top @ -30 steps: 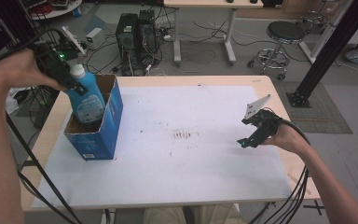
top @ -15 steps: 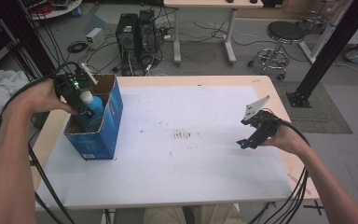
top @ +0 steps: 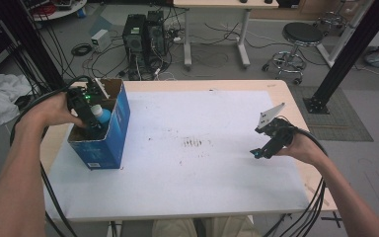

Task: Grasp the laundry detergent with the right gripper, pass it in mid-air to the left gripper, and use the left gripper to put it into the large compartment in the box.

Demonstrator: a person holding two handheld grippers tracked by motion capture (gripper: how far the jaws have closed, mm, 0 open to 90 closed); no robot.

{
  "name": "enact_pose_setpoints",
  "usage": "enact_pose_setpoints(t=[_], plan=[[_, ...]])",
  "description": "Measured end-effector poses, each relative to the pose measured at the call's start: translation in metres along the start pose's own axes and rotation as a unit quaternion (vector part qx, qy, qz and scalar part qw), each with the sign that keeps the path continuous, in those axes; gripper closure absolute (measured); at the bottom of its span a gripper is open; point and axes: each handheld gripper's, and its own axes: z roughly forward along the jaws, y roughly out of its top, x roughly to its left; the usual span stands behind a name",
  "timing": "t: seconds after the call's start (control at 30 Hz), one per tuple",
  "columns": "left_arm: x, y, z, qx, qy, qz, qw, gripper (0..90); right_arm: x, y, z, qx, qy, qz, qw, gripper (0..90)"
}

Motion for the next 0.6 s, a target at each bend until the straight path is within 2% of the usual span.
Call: enact_pose_setpoints(t=[0.6], plan=[[-0.0029, -0.0010, 0.0002, 0.005, 0.005, 0.004, 1.0000, 36.9, 0.0027, -0.0017, 0.0042, 0.000, 0.002, -0.002, 1.0000, 12.8]])
